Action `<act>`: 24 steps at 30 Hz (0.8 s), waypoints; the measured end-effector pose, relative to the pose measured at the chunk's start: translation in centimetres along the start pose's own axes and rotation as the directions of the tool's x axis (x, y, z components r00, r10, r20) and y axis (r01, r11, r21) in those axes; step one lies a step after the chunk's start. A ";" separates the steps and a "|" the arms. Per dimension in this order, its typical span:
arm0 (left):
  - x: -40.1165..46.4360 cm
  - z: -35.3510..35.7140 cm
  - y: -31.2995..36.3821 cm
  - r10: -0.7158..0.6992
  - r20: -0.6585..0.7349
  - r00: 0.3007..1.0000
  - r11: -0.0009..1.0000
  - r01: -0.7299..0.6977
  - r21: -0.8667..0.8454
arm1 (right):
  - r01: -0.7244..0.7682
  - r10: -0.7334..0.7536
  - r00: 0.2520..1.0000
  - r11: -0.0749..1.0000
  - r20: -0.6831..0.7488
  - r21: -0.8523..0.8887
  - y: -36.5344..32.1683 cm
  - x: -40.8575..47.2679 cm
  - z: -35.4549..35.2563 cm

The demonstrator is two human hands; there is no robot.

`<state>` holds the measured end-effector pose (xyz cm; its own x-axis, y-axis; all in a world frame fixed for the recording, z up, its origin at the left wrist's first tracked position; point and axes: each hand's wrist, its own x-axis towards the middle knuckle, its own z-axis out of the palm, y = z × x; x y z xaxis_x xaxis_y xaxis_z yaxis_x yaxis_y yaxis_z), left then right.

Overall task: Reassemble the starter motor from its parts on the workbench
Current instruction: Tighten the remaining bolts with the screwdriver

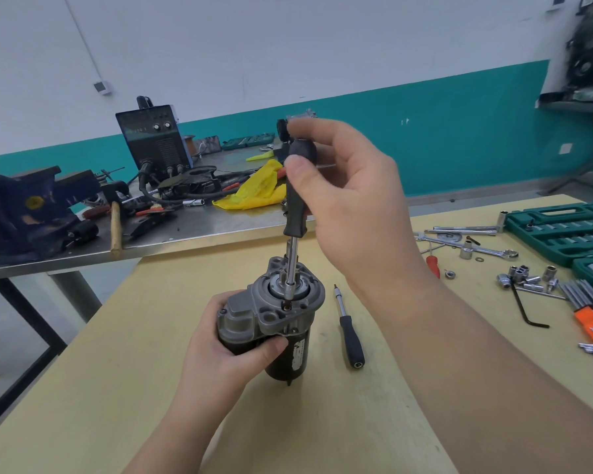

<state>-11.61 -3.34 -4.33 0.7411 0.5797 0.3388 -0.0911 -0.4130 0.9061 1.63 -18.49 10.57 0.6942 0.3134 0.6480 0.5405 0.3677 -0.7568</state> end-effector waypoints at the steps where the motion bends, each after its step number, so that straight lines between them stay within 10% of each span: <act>1: 0.0 0.0 0.0 0.004 0.001 1.000 1.000 -0.004 0.001 | 0.005 -0.005 1.000 1.000 0.001 -0.003 0.0 0.0 0.0; 24: 0.0 0.0 -0.1 0.032 0.013 0.999 0.999 -0.032 -0.006 | -0.020 0.018 1.000 0.996 0.018 0.086 0.0 0.0 0.0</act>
<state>-11.60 -3.27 -4.38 0.7464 0.5570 0.3642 -0.1188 -0.4270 0.8964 1.68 -18.49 10.55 0.6950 0.3359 0.6357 0.4837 0.4358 -0.7590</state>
